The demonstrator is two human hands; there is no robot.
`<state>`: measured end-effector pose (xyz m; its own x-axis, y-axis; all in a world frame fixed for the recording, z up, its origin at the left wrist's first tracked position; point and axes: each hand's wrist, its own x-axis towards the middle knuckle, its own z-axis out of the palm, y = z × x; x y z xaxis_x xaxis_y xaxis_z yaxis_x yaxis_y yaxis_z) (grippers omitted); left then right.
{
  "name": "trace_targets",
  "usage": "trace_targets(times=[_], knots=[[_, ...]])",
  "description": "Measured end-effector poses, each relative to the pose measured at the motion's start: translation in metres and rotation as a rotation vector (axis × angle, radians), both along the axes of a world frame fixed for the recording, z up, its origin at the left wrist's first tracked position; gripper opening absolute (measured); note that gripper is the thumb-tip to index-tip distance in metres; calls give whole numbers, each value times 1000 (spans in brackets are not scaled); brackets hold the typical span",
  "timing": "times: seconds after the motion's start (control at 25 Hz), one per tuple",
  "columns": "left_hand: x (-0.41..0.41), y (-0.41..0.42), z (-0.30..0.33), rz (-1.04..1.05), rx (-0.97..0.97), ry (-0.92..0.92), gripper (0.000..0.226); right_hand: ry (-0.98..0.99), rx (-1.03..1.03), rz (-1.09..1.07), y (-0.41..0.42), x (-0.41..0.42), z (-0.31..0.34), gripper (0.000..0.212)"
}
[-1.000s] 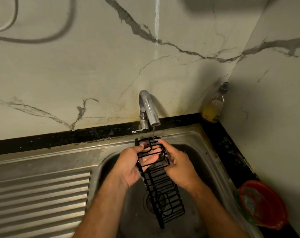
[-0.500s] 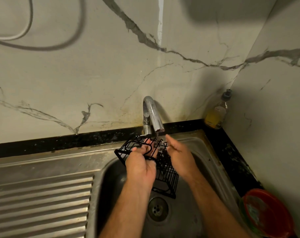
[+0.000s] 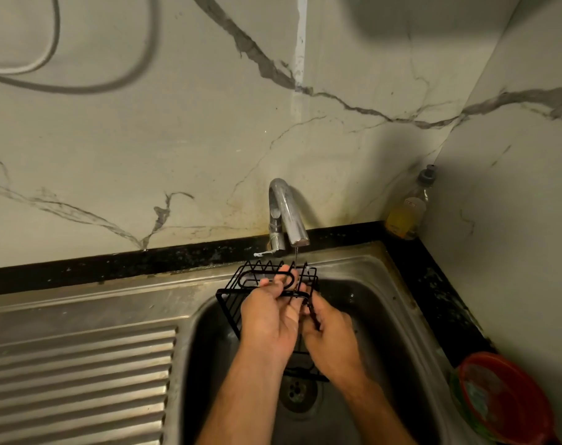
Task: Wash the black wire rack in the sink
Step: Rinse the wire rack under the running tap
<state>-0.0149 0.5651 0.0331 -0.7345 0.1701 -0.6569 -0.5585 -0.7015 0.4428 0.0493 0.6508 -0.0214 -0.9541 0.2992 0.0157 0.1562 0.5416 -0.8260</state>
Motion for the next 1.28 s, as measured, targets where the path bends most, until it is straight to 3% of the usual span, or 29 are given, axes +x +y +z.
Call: trace_targets(times=[0.16,0.4,0.48,0.68,1.28], knots=[[12,-16,-2,29,-60,-24,21,26,2,68,-10,4,1,53],[23,-19,2,-12,-14,-22,20,67,-77,22,-7,8,1,35],[23,-21,2,18,-1,-26,23,71,-81,25,-6,6,6,43],[25,-24,4,82,-15,12,28,47,-184,-43,12,1,12,92],[32,-32,7,74,-9,13,23,-5,-309,33,2,10,17,92]])
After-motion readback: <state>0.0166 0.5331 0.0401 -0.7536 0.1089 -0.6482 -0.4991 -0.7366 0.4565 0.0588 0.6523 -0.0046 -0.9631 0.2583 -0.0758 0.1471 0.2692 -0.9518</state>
